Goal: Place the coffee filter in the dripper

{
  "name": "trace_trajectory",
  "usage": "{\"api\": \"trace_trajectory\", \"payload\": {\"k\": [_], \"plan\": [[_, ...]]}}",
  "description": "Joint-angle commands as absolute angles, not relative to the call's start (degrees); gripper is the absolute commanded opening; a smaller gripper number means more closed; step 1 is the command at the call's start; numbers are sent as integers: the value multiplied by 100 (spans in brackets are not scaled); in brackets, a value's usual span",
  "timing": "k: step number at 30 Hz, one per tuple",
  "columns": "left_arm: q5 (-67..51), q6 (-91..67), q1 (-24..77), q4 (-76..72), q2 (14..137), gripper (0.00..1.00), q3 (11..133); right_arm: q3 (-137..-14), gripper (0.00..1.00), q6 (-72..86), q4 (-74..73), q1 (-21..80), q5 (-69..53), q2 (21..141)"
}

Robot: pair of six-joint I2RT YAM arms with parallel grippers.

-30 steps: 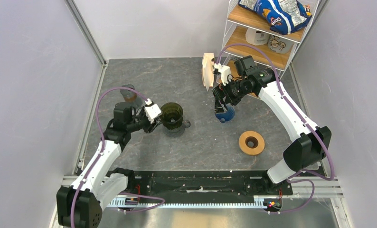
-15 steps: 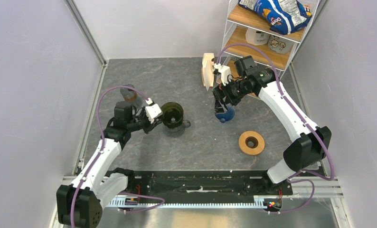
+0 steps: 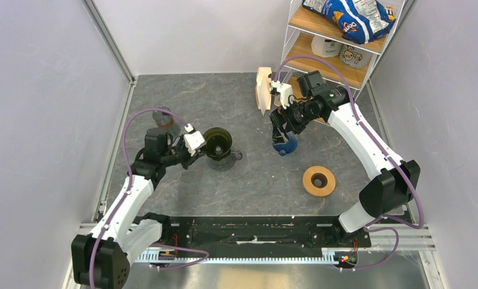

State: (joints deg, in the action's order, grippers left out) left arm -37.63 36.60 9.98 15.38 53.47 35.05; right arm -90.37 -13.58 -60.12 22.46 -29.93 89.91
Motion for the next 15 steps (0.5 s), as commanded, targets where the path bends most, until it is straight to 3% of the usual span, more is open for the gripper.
{"api": "trace_trajectory", "payload": {"k": [1, 3, 15], "plan": [[-3880, 3405, 967, 1684, 5343, 12, 3945, -9070, 97, -1459, -6037, 2264, -3061, 8861], [-3926, 3156, 960, 1841, 5378, 2, 4159, -9070, 97, -1467, -6036, 2275, -3050, 8856], [-3966, 2295, 958, 1794, 5380, 2, 4123, -9086, 97, -1467, -6037, 2272, -3066, 8851]]}}
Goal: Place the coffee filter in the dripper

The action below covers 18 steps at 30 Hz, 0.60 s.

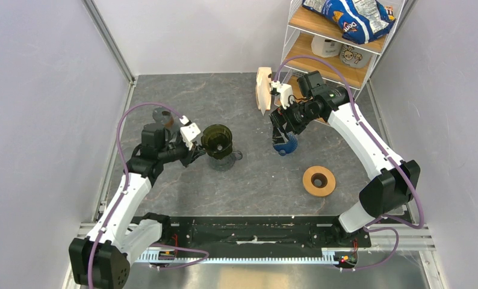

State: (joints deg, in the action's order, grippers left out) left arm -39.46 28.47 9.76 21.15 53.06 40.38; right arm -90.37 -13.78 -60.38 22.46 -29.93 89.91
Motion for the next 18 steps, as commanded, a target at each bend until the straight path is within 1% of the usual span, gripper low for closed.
{"api": "trace_trajectory", "payload": {"k": [1, 18], "plan": [[-3896, 2261, 958, 1739, 5415, 2, 4117, -9086, 97, -1455, -6033, 2274, -3068, 8858], [-3687, 2623, 958, 1670, 5717, 2, 4060, -9026, 97, -1468, -6038, 2273, -3056, 8816]]}}
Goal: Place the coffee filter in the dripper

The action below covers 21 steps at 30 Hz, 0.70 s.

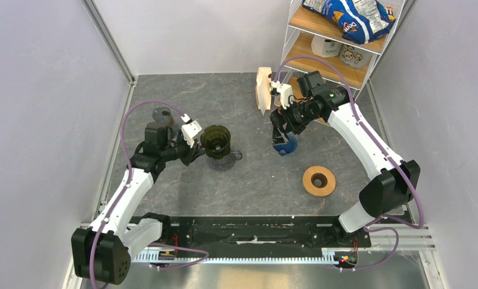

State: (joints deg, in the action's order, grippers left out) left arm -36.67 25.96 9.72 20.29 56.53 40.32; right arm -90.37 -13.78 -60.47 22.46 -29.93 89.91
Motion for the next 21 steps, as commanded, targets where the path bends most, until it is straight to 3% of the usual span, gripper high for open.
{"api": "trace_trajectory", "payload": {"k": [1, 21], "plan": [[-3707, 2641, 958, 1676, 5735, 2, 4061, -9026, 97, -1468, -6037, 2273, -3051, 8822], [-3894, 2689, 993, 1606, 5887, 2, 4098, -9043, 97, -1456, -6038, 2280, -3050, 8880]]}}
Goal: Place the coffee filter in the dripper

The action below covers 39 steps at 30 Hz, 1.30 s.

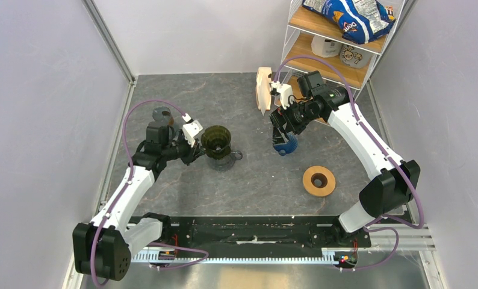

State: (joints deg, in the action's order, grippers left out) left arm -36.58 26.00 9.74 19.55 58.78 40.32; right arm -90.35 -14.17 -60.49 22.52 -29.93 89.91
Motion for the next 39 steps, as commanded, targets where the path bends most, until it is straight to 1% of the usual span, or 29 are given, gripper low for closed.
{"api": "trace_trajectory", "payload": {"k": [1, 9, 12, 14, 17, 18, 24, 29, 30, 31, 32, 33, 36, 39], "plan": [[-3885, 2689, 993, 1608, 5904, 2, 4104, -9051, 97, -1459, -6037, 2275, -3058, 8890], [-3883, 2690, 1000, 1634, 6011, 3, 4176, -9061, 97, -1450, -6036, 2272, -3067, 8897], [-3900, 2717, 1011, 1677, 6038, 5, 4200, -9066, 97, -1450, -6038, 2272, -3060, 8895], [-3893, 2754, 1011, 1734, 6036, 9, 4217, -9065, 97, -1441, -6033, 2274, -3059, 8899], [-3899, 2820, 1011, 1838, 5990, 25, 4227, -9062, 97, -1450, -6033, 2273, -3041, 8894], [-3903, 2850, 1011, 1868, 5970, 29, 4228, -9062, 97, -1446, -6036, 2272, -3041, 8895], [-3878, 2971, 1002, 2168, 5770, 44, 4288, -9079, 97, -1458, -6034, 2272, -3058, 8906], [-3875, 3058, 958, 2508, 5577, 63, 4349, -9097, 97, -1450, -6036, 2276, -3081, 8926], [-3897, 3099, 945, 2625, 5535, 69, 4374, -9105, 97, -1450, -6034, 2270, -3073, 8923], [-3916, 3143, 936, 2747, 5507, 77, 4406, -9113, 97, -1450, -6036, 2266, -3065, 8922], [-3904, 3174, 921, 2895, 5469, 83, 4439, -9119, 97, -1454, -6036, 2272, -3043, 8913], [-3902, 3177, 879, 3080, 5421, 87, 4482, -9127, 97, -1445, -6038, 2275, -3026, 8912], [-4038, 3182, 581, 3636, 5143, 90, 4639, -9175, 97, -1403, -5992, 2276, -2857, 8907], [-4315, 2701, 94, 3756, 4617, 91, 4761, -9310, 97, -1234, -5920, 2291, -2637, 8941]]}}
